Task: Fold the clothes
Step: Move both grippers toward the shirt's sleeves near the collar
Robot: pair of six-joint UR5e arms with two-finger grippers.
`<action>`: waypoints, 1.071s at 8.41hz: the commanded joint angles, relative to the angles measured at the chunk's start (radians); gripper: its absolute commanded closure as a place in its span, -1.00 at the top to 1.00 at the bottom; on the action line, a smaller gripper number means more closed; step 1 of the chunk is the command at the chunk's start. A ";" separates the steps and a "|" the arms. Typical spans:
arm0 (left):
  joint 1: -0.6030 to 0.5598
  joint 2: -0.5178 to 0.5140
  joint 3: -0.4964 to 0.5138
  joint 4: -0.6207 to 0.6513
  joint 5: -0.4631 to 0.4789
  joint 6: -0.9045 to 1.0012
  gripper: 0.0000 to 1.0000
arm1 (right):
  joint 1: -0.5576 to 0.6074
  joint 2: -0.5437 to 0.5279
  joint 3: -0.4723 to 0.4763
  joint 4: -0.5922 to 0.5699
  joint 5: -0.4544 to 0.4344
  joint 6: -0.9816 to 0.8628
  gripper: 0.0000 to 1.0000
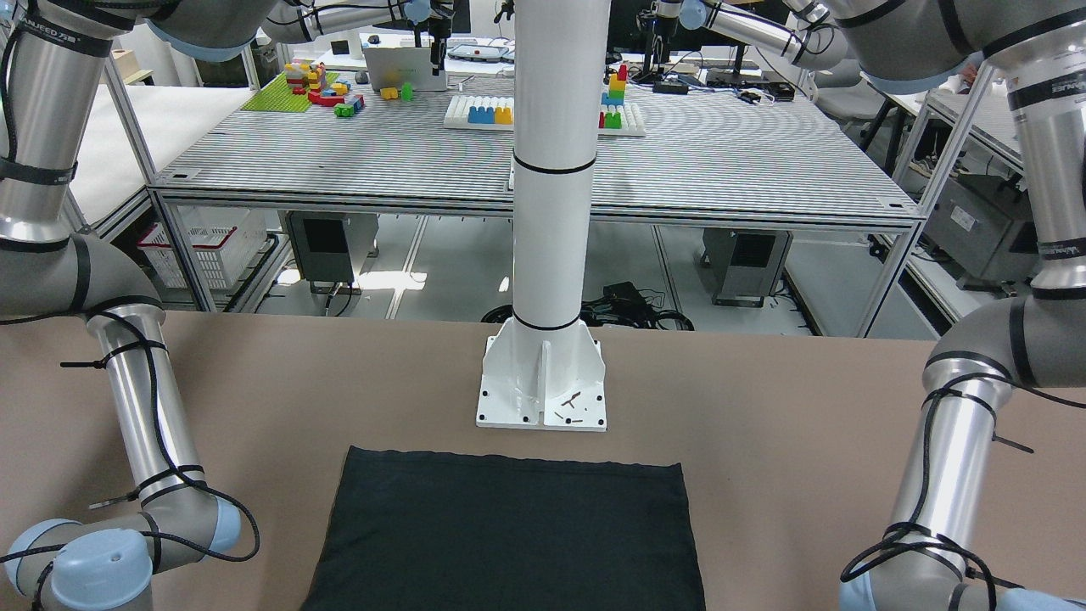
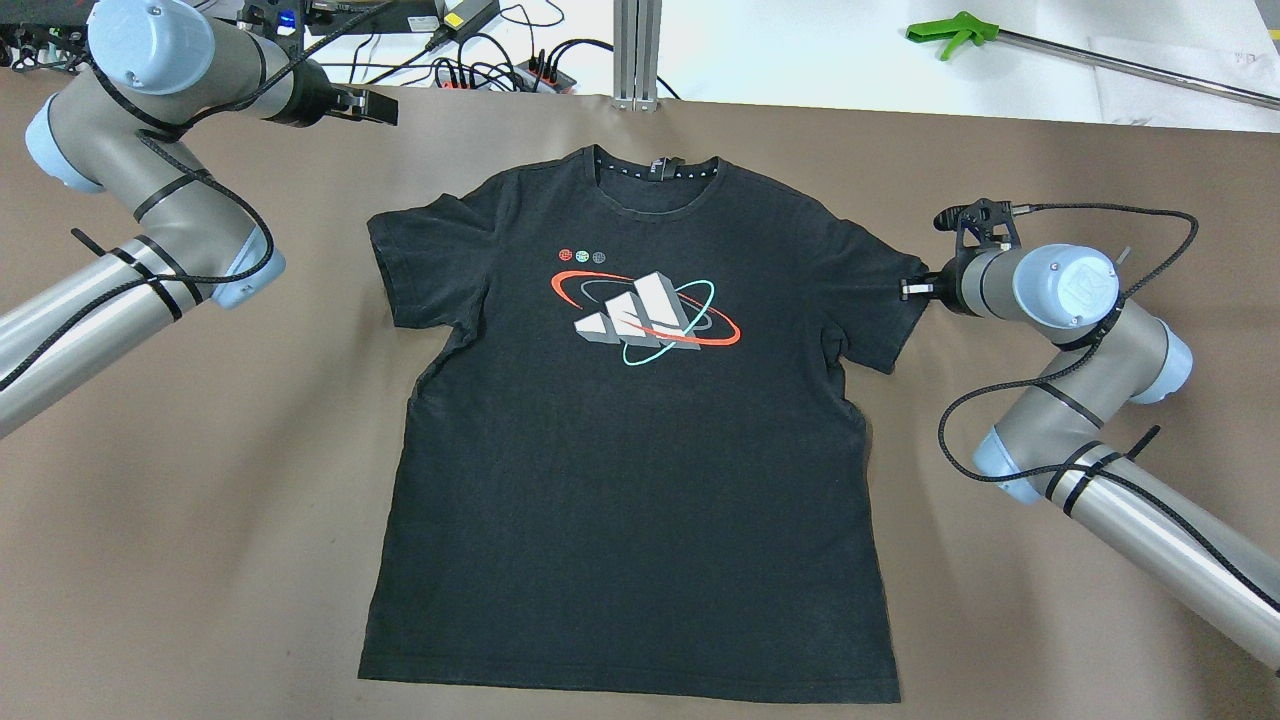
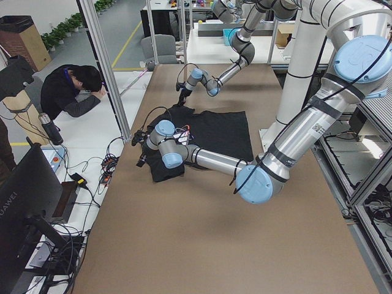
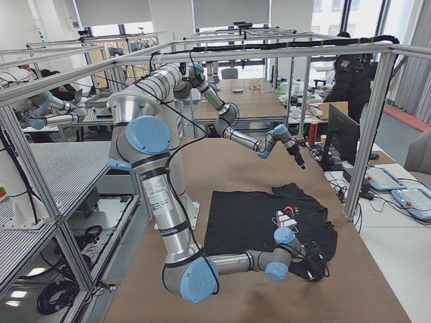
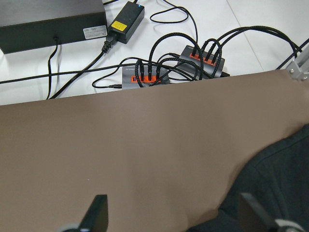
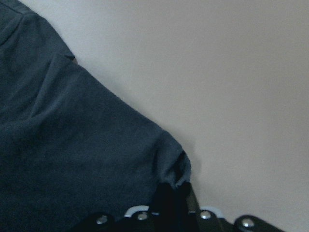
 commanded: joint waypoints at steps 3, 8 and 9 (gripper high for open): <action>0.000 0.000 -0.002 0.000 -0.001 -0.005 0.89 | 0.008 0.021 0.057 -0.007 0.058 0.001 -1.00; -0.001 0.006 0.004 0.000 0.000 0.003 0.89 | 0.012 0.206 0.120 -0.219 0.089 0.003 -1.00; 0.000 0.008 0.006 0.001 0.000 0.003 0.89 | 0.001 0.217 0.113 -0.221 0.081 0.009 -1.00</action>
